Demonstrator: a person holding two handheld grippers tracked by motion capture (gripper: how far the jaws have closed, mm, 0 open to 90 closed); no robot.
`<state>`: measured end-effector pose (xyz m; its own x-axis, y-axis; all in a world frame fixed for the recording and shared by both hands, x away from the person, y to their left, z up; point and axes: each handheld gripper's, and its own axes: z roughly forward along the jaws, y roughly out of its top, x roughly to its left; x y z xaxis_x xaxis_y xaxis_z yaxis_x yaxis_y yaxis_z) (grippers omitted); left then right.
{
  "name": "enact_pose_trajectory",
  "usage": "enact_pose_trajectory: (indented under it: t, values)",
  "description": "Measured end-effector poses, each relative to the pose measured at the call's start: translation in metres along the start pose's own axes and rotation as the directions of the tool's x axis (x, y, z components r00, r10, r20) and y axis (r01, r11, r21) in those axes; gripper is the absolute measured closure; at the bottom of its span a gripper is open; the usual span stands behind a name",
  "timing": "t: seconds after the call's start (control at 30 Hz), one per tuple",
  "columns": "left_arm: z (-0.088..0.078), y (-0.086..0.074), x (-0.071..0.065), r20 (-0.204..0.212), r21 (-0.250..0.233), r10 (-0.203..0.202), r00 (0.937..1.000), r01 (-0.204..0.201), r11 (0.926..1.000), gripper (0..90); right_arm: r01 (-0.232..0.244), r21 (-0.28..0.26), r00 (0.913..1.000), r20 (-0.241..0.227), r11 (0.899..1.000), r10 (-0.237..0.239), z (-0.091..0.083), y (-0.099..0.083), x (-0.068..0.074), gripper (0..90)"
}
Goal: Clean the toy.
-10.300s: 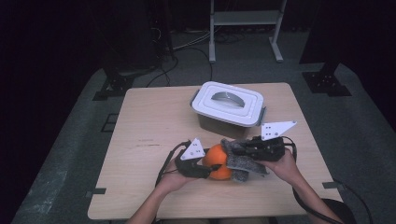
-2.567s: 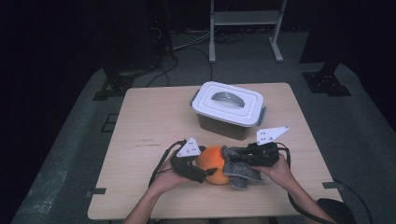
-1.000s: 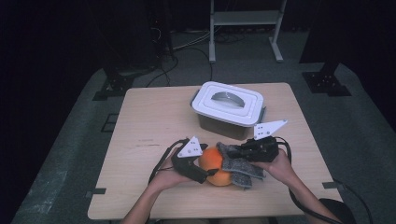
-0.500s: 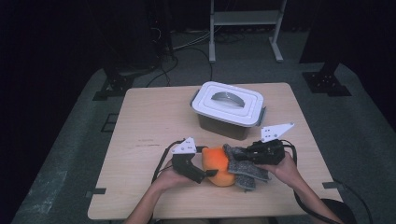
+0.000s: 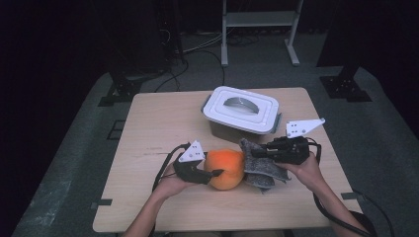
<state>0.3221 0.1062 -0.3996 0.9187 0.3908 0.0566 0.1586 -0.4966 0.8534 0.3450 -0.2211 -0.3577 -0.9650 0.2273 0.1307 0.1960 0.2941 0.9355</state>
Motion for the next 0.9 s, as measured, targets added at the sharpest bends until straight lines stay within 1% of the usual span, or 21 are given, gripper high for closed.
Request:
enact_pose_trajectory:
  t: [0.03,0.07,0.17,0.2,0.23,0.27,0.33,0.4,0.5,0.57,0.63,0.7,0.8,0.83,0.9]
  values:
    - [0.001,0.001,-0.001,0.004,-0.001,0.003,1.0000,-0.003,1.0000,35.1,0.005,0.003,1.0000,0.000,1.000,-0.005,0.002,0.003,0.001,79.7]
    - [0.002,0.002,-0.003,0.007,0.010,0.018,0.9998,-0.018,0.9998,35.0,0.009,0.010,0.9999,-0.007,1.000,-0.009,0.006,0.006,0.002,79.6]
    - [0.008,0.008,-0.012,0.016,0.011,0.049,0.9987,-0.049,0.9987,34.3,0.027,0.060,0.9994,-0.024,0.998,-0.026,0.024,0.012,0.005,79.6]
    - [0.011,0.010,-0.016,0.026,0.012,0.055,0.9981,-0.056,0.9984,34.0,0.030,0.074,0.9990,-0.034,0.997,-0.028,0.032,0.012,0.006,79.5]
    - [0.013,0.012,-0.018,0.027,0.017,0.069,0.9973,-0.069,0.9975,33.7,0.037,0.100,0.9987,-0.039,0.994,-0.034,0.041,0.012,0.007,79.4]
    - [0.015,0.012,-0.019,0.023,0.021,0.075,0.9969,-0.075,0.9969,33.5,0.041,0.111,0.9984,-0.044,0.993,-0.037,0.047,0.012,0.008,79.4]
    - [0.015,0.011,-0.018,0.023,0.028,0.074,0.9970,-0.075,0.9968,33.1,0.048,0.133,0.9980,-0.047,0.990,-0.042,0.055,0.008,0.009,79.4]
    - [0.014,0.008,-0.016,0.021,0.017,0.057,0.9981,-0.058,0.9982,33.0,0.048,0.135,0.9980,-0.046,0.990,-0.042,0.054,0.004,0.007,79.4]
    - [0.013,0.005,-0.013,0.021,0.003,0.035,0.9992,-0.035,0.9994,32.7,0.024,0.137,0.9993,-0.031,0.990,-0.020,0.042,-0.005,0.003,79.4]
    - [0.014,0.005,-0.013,0.021,0.000,0.031,0.9993,-0.031,0.9995,32.3,-0.001,0.134,0.9998,-0.018,0.991,0.003,0.033,-0.011,-0.001,79.3]
    - [0.016,0.008,-0.016,0.021,0.000,0.037,0.9991,-0.037,0.9993,31.6,-0.015,0.130,0.9998,-0.013,0.991,0.017,0.028,-0.013,-0.002,79.2]
    - [0.019,0.011,-0.018,0.020,0.007,0.054,0.9983,-0.054,0.9985,30.5,-0.012,0.124,0.9997,-0.020,0.992,0.015,0.028,-0.011,-0.001,79.1]
    - [0.022,0.015,-0.022,0.020,0.013,0.078,0.9967,-0.079,0.9968,29.2,0.014,0.116,0.9992,-0.039,0.993,-0.009,0.036,-0.003,0.003,79.1]
    - [0.023,0.016,-0.023,0.021,0.015,0.078,0.9967,-0.078,0.9968,28.7,0.026,0.118,0.9989,-0.042,0.993,-0.021,0.040,0.000,0.003,79.0]
    - [0.025,0.017,-0.025,0.020,0.015,0.080,0.9966,-0.080,0.9966,28.3,0.030,0.114,0.9985,-0.048,0.993,-0.024,0.047,0.004,0.004,78.9]
